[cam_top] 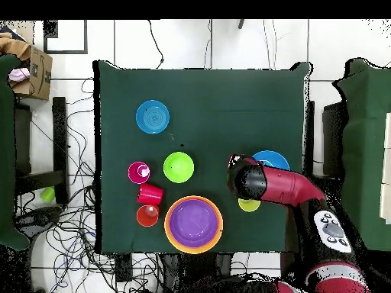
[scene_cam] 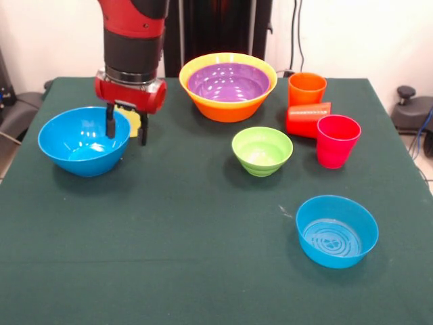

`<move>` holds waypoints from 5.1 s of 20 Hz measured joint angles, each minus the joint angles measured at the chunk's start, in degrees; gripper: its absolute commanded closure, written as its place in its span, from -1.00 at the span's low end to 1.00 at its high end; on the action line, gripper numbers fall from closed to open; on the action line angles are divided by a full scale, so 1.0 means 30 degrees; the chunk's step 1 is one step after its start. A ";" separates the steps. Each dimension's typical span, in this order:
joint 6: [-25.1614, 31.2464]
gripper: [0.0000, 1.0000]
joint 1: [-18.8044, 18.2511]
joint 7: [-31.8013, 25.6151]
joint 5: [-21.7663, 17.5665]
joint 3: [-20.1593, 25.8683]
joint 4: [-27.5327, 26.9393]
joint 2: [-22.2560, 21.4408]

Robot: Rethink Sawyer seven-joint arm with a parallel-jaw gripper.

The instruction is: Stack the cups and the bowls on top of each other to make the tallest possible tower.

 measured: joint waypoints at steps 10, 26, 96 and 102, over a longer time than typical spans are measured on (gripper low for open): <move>0.0002 -1.00 -0.0002 0.0000 -0.0002 -0.0049 0.0010 -0.0533; -0.0286 -1.00 -0.0128 0.0000 0.0000 -0.0121 0.0006 0.0131; 0.4368 1.00 0.1453 0.0220 0.2865 -0.0542 0.4147 -0.7557; 0.4503 1.00 0.3249 0.0946 0.4138 -0.0698 0.5236 -0.8525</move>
